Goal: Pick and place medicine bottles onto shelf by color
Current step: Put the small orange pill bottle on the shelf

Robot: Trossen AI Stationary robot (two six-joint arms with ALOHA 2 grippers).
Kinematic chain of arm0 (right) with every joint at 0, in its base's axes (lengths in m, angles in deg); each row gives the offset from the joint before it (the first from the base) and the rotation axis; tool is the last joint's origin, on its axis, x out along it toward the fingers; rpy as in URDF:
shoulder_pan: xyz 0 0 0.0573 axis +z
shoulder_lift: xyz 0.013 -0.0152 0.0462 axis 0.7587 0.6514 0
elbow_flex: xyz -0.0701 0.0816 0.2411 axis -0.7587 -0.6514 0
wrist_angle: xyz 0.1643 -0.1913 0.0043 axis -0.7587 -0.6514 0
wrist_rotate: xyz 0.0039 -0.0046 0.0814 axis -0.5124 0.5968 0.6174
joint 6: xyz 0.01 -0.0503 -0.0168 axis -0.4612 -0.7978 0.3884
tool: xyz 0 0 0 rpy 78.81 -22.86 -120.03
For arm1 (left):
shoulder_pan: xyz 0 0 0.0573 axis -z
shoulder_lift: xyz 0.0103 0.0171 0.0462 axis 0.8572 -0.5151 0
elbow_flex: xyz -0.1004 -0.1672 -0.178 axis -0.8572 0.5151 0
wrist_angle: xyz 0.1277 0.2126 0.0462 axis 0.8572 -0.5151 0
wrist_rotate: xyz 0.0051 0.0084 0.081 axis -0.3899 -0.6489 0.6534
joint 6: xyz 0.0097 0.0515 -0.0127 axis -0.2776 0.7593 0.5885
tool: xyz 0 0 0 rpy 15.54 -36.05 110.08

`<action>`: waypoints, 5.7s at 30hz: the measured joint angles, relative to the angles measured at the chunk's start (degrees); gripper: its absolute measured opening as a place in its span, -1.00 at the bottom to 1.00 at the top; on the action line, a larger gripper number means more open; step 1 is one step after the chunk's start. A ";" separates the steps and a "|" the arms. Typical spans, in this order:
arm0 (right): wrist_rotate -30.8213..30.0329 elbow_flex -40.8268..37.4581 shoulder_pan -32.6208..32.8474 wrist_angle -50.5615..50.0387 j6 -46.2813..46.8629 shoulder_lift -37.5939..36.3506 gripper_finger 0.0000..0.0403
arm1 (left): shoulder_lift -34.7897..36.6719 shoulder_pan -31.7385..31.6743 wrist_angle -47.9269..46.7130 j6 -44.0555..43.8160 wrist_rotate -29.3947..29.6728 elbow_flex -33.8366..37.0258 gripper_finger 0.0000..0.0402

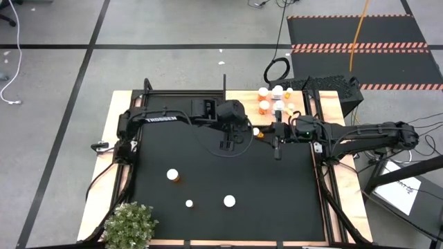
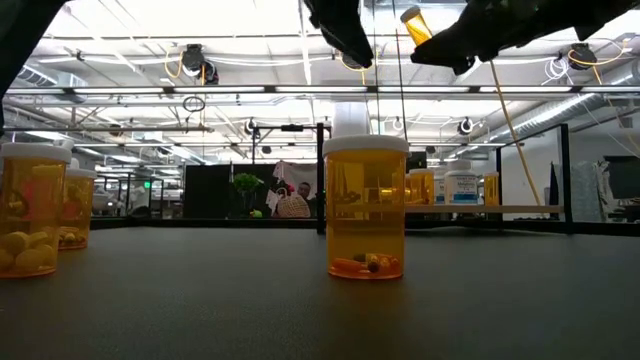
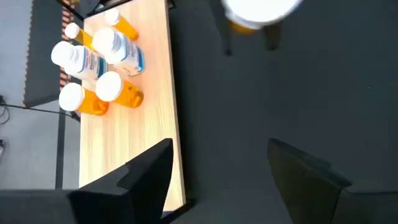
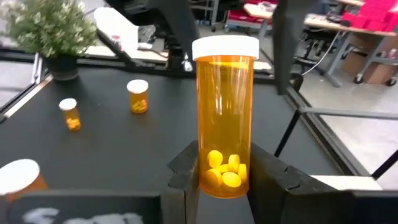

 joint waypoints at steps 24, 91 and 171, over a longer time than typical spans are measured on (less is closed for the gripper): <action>-0.12 -10.67 -0.20 29.44 -0.55 1.68 -0.53 | 17.45 -1.20 76.52 -4.98 -10.94 48.06 0.28; -0.02 -10.67 -0.47 45.62 -2.04 12.86 -0.53 | 12.96 -2.25 84.71 -5.85 -18.51 48.34 0.01; -0.02 -10.62 -0.43 43.43 -3.38 9.85 -0.53 | 12.13 -1.38 78.27 -5.09 -18.16 43.01 -0.27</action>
